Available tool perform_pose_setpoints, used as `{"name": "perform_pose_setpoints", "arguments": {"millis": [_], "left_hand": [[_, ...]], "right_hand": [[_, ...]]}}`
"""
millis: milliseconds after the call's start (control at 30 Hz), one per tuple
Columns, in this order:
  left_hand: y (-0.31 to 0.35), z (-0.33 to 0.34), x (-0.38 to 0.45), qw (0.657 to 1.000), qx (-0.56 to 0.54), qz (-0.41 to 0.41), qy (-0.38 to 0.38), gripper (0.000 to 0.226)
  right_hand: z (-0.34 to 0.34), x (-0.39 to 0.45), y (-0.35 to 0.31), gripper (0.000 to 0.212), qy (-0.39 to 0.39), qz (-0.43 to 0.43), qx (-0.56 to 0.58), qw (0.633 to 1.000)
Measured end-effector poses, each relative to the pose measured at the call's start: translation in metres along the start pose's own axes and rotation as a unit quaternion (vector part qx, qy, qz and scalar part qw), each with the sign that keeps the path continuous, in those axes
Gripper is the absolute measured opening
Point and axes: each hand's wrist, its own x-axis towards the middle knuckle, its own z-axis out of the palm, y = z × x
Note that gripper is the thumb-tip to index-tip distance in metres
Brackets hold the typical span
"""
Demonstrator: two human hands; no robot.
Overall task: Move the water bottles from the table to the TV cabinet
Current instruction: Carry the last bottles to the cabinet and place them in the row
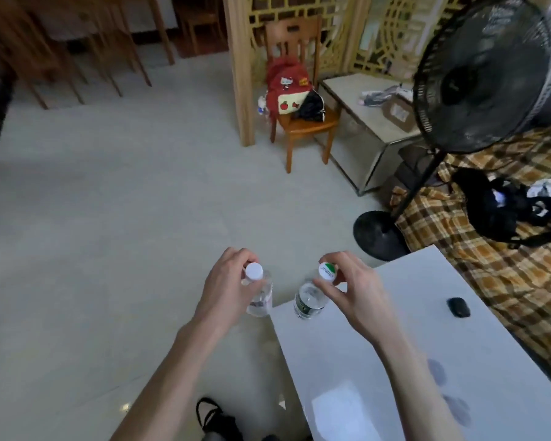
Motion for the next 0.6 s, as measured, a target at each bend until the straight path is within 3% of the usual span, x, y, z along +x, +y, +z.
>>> {"name": "perform_pose_setpoints", "arguments": {"millis": [300, 600], "left_hand": [[-0.127, -0.153, 0.006, 0.995, -0.017, -0.041, 0.087, 0.021], [-0.227, -0.284, -0.007, 0.964, -0.034, -0.106, 0.24, 0.025]], "right_hand": [[0.12, 0.097, -0.129, 0.018, -0.053, -0.086, -0.002, 0.995], [0.219, 0.186, -0.266, 0.016, -0.115, -0.214, 0.026, 0.97]]}}
